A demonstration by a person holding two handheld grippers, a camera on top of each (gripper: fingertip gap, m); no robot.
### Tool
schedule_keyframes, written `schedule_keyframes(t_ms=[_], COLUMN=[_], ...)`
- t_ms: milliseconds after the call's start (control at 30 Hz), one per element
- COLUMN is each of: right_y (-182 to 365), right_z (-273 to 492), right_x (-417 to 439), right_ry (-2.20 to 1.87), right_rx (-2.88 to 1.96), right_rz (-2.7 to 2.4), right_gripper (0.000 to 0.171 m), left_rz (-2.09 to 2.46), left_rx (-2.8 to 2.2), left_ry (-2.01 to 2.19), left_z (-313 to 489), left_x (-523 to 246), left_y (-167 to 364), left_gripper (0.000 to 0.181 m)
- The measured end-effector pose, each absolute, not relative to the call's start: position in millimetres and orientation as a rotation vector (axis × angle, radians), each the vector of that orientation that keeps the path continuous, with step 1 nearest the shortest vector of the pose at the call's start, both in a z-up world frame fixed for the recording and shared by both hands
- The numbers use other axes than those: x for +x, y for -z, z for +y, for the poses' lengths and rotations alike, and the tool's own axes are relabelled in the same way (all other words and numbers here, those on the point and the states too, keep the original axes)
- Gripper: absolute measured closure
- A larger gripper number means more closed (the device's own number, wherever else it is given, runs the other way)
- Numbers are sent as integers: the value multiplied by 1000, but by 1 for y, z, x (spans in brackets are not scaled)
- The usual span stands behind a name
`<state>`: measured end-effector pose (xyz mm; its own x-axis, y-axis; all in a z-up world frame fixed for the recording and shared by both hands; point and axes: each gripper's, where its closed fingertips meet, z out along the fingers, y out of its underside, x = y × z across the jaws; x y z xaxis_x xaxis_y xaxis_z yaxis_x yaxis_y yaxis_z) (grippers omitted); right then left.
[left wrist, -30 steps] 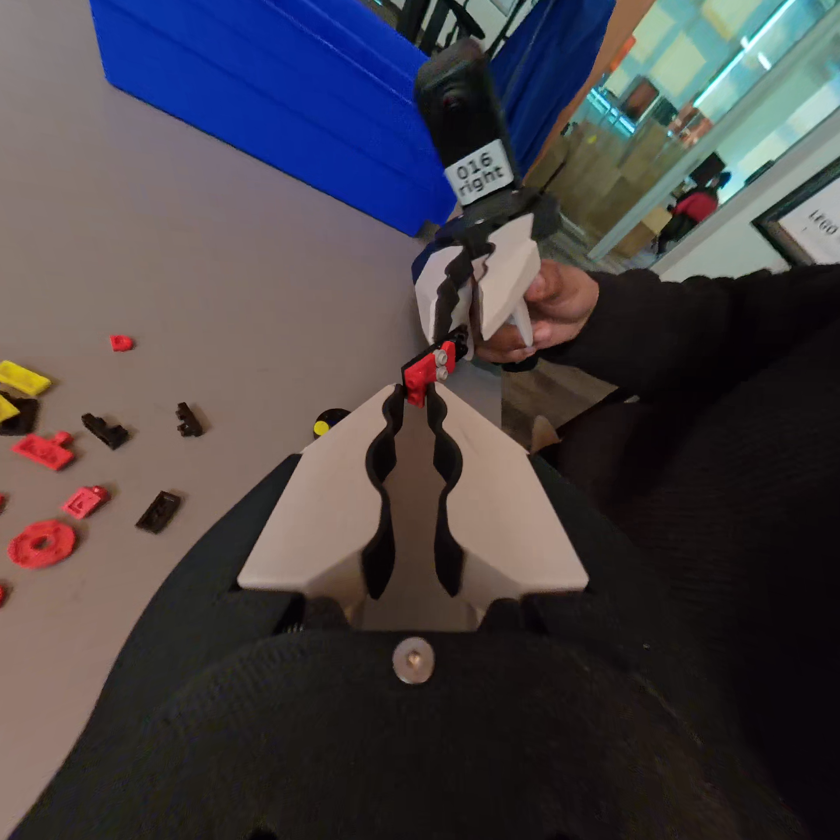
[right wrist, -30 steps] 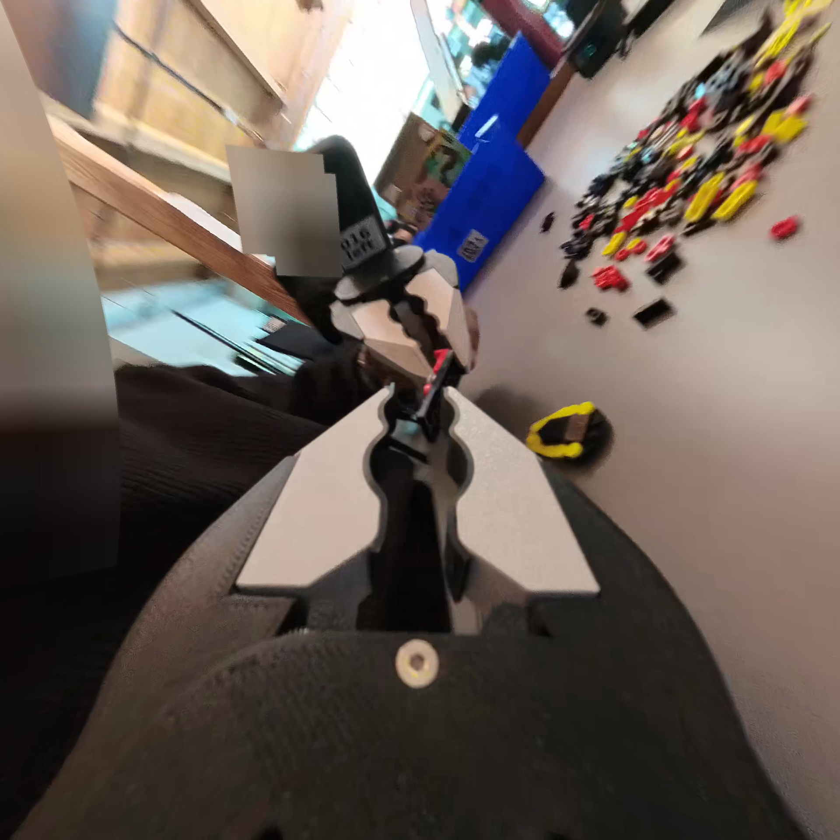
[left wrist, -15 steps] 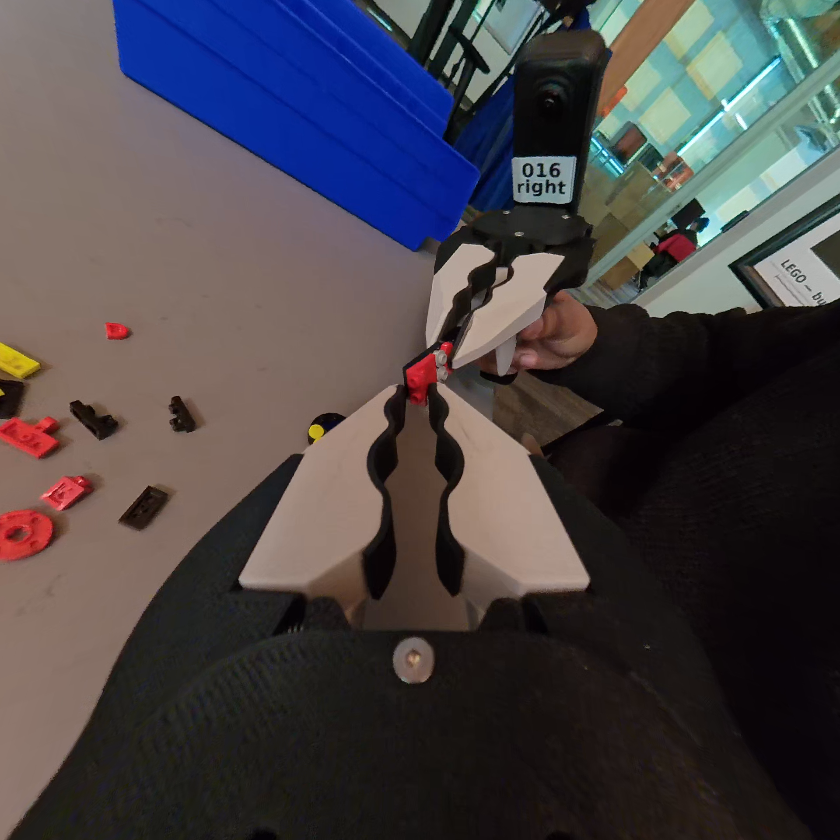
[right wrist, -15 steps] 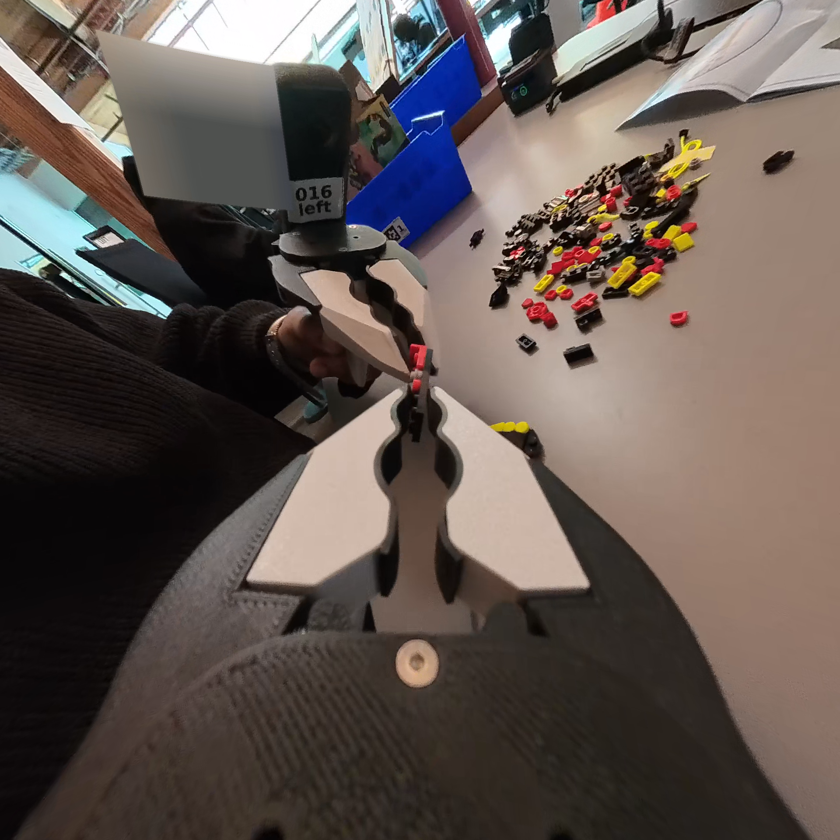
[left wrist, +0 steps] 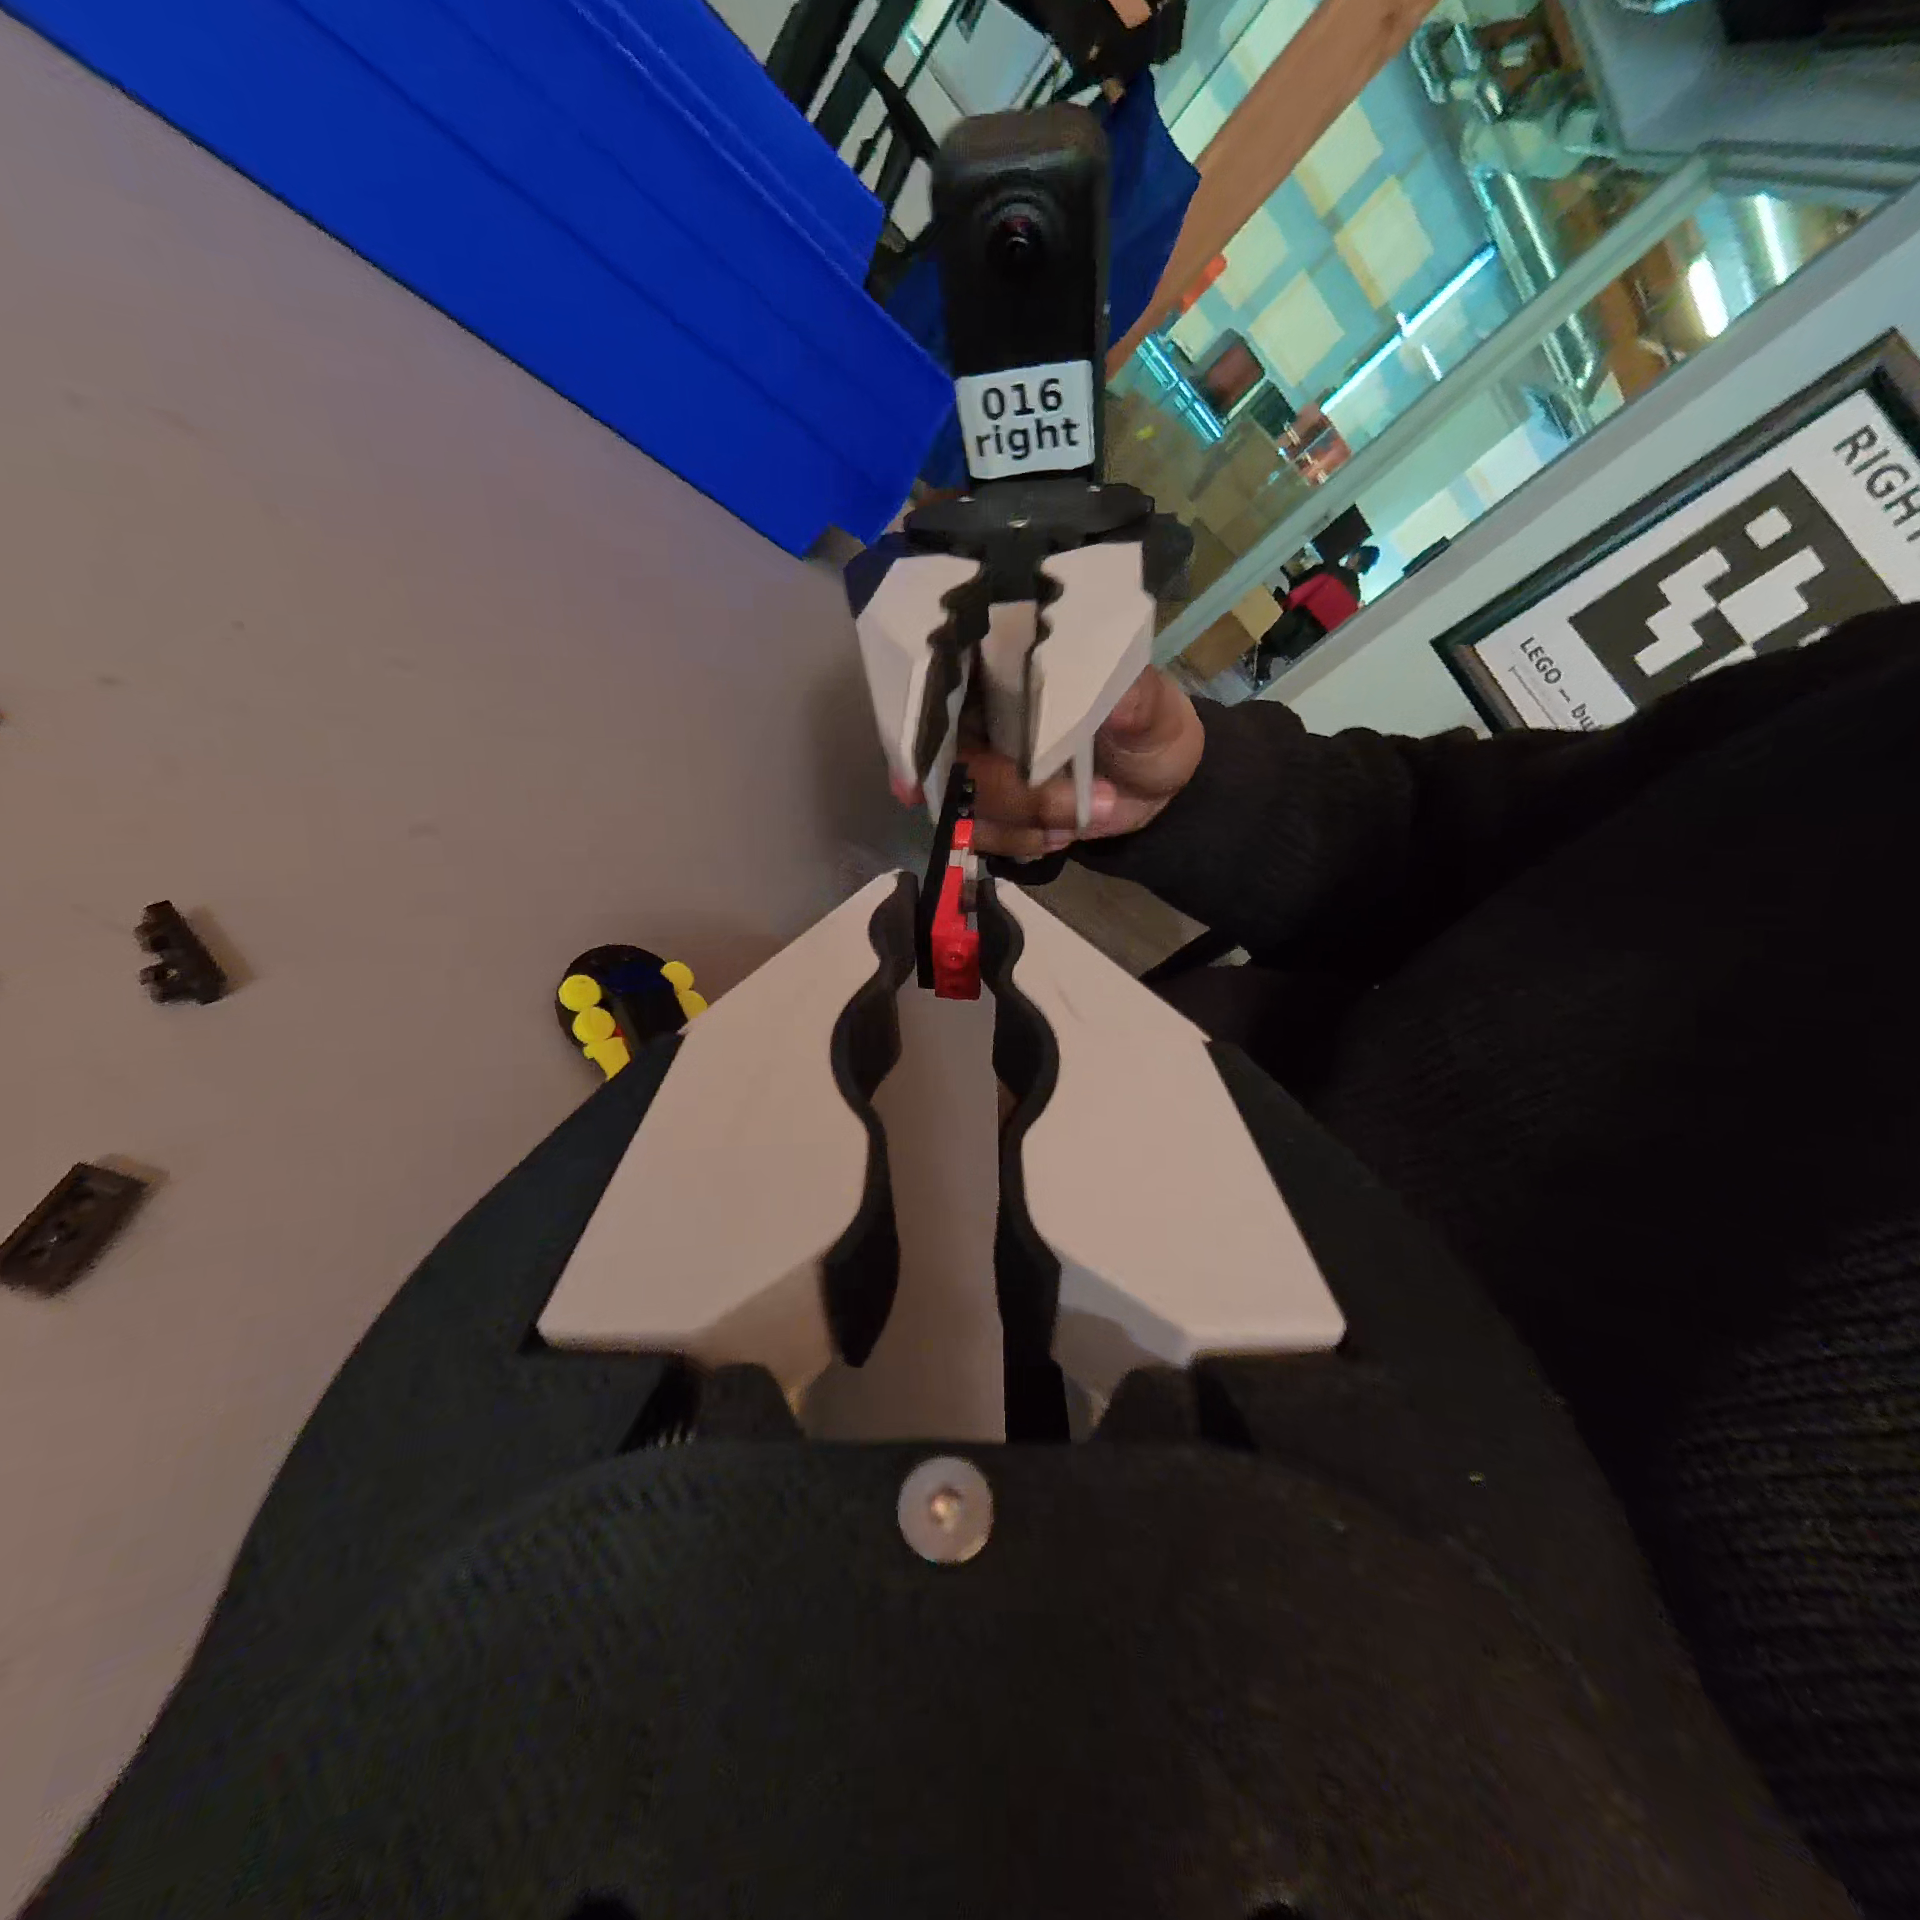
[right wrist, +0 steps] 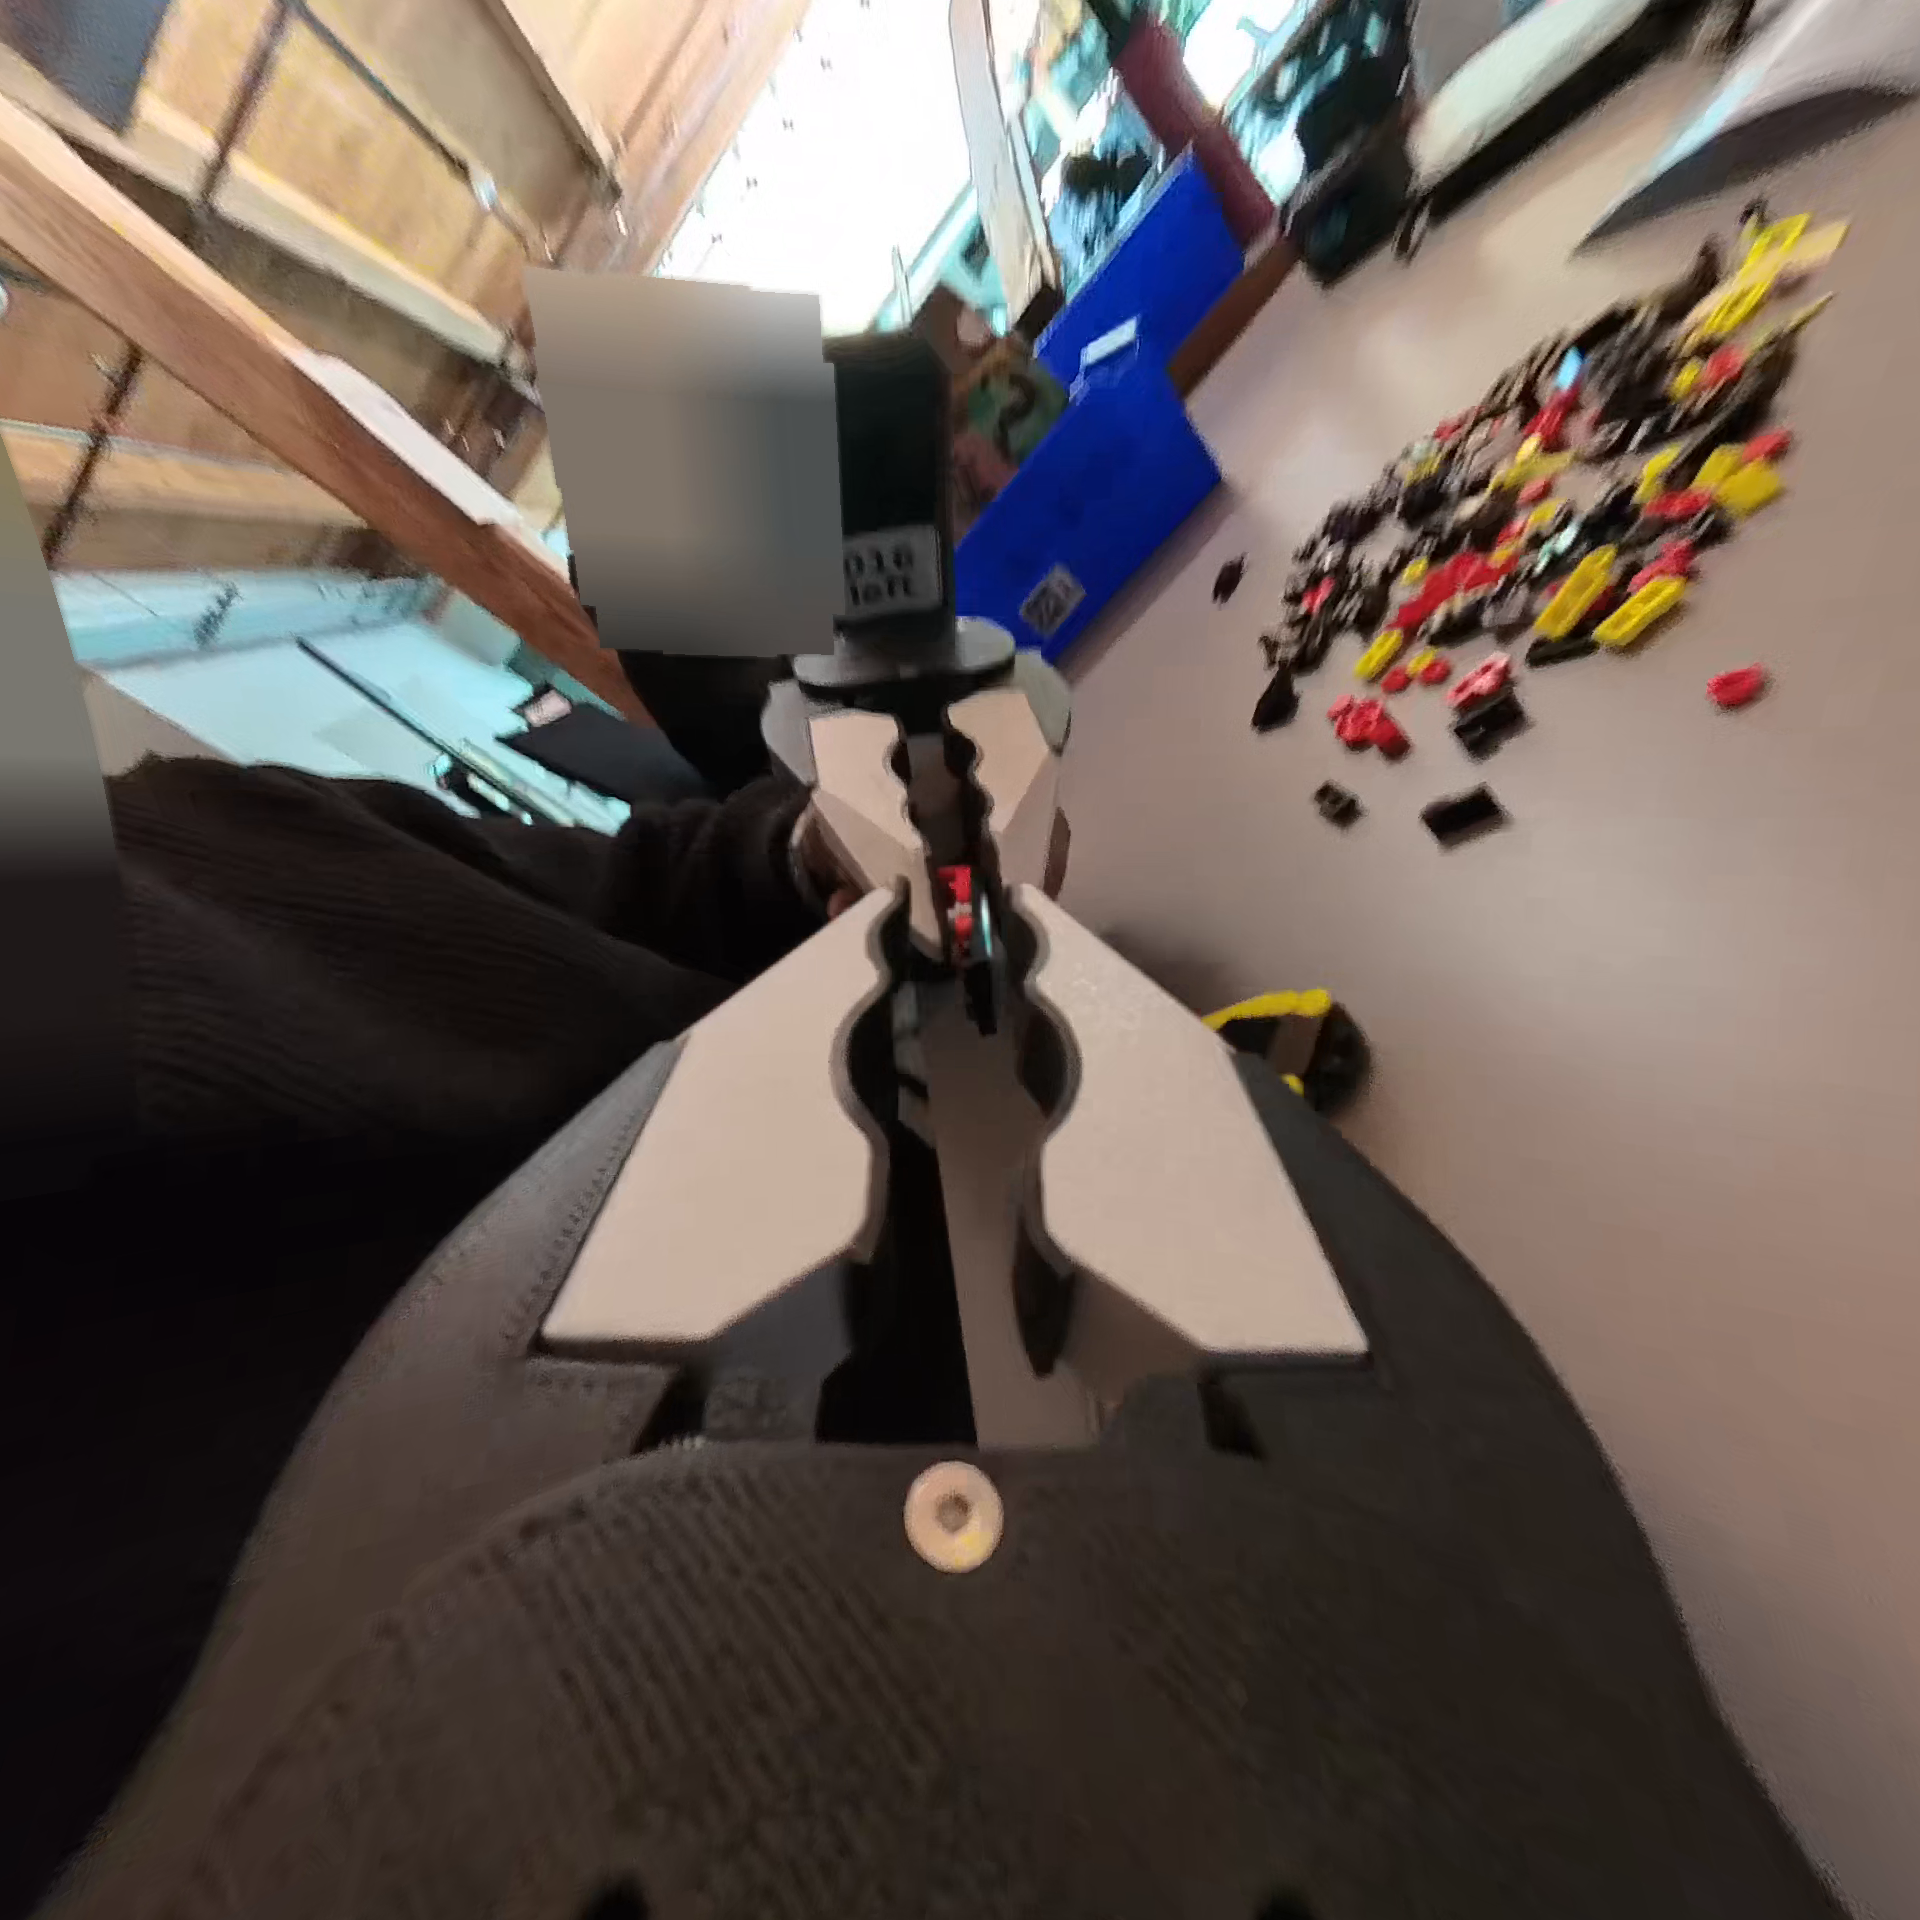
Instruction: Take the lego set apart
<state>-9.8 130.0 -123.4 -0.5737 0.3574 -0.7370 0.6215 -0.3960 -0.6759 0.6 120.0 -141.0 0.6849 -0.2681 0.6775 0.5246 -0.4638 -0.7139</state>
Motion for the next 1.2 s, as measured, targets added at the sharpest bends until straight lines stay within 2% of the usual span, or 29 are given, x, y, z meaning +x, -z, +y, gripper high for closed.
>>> schedule_keyframes(t_ms=[200, 333, 433, 500, 600, 700, 1200], right_y=[113, 115, 133, 140, 153, 158, 156], right_z=[152, 133, 121, 114, 107, 106, 100], right_x=[-13, -3, 2, 5, 10, 11, 12], right_ry=[2208, 2154, 1918, 1820, 1678, 1606, 1577], right_rx=[1380, 1162, 919, 782, 659, 599, 601], right_rz=[1843, 2471, 3028, 3220, 3319, 3387, 3431], right_gripper=[155, 139, 135, 136, 142, 156, 158], left_rz=[-304, -385, -407, -392, -365, -344, -434], left_rx=[-1797, -1798, -1801, -1831, -1855, -1876, -1859], left_ry=[1007, 1098, 1207, 1253, 1284, 1321, 1417], left_z=[120, 120, 117, 115, 112, 109, 107], left_x=[-10, -11, -4, 3, 10, 16, 17], left_y=[140, 146, 148, 152, 154, 155, 156], left_gripper=[174, 174, 174, 173, 173, 173, 174])
